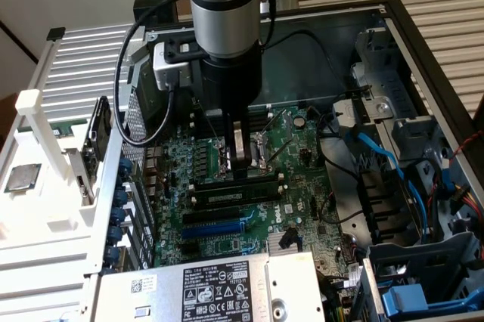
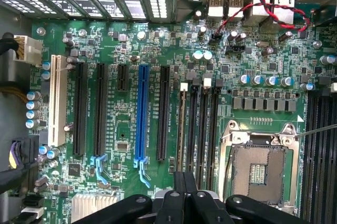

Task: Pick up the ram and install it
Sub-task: 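Press down the ram until it locks into place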

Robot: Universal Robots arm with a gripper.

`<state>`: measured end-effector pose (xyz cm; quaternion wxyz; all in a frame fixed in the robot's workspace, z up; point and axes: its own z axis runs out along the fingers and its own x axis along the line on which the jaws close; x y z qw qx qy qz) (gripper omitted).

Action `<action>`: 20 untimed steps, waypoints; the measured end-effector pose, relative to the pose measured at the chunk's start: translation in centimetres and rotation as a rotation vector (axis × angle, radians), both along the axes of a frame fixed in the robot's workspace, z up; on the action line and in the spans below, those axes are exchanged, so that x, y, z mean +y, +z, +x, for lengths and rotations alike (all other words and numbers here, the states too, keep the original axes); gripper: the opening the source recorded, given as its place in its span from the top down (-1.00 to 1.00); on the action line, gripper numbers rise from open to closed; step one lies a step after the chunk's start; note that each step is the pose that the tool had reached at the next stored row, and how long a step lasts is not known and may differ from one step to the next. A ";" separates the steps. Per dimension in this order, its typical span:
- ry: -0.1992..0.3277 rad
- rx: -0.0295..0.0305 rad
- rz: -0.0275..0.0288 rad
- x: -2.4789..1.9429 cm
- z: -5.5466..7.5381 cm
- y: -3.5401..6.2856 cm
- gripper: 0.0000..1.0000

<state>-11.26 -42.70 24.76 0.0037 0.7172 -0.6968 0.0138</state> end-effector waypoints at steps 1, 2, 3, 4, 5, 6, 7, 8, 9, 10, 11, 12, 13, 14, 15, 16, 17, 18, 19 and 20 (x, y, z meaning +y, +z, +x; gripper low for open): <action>0.000 0.0000 0.0000 0.00 0.0 0.22 0.80; 0.000 0.0000 0.0000 0.00 0.0 0.42 0.80; 0.000 0.0000 0.0000 0.00 0.0 0.54 0.80; 0.000 0.0000 0.0000 0.00 0.0 0.57 0.80; 0.000 -0.0001 0.0001 0.00 0.0 0.56 0.80; 0.000 -0.0001 0.0001 0.00 0.0 0.56 0.80; 0.000 0.0000 0.0000 0.00 0.0 0.57 0.80; -0.001 -0.0001 0.0001 0.00 0.0 0.56 0.80; -0.013 0.0000 0.0000 0.00 0.0 0.57 0.80; -0.028 0.0000 -0.0001 0.00 0.0 0.57 0.80; -0.043 0.0000 -0.0001 0.00 0.0 0.57 0.80; -0.058 0.0000 -0.0001 0.00 0.0 0.57 0.80; -0.073 0.0000 0.0000 0.00 0.0 0.57 0.80; -0.087 0.0000 0.0000 0.00 0.0 0.57 0.80; -0.101 -0.0001 0.0000 0.00 0.0 0.57 0.80; -0.115 0.0000 0.0000 0.00 0.0 0.57 0.80; -0.129 0.0000 0.0000 0.00 0.0 0.57 0.80; -0.143 0.0000 -0.0001 0.00 0.0 0.57 0.80; -0.156 0.0000 -0.0001 0.00 0.0 0.57 0.80; -0.170 0.0000 -0.0001 0.00 0.0 0.57 0.80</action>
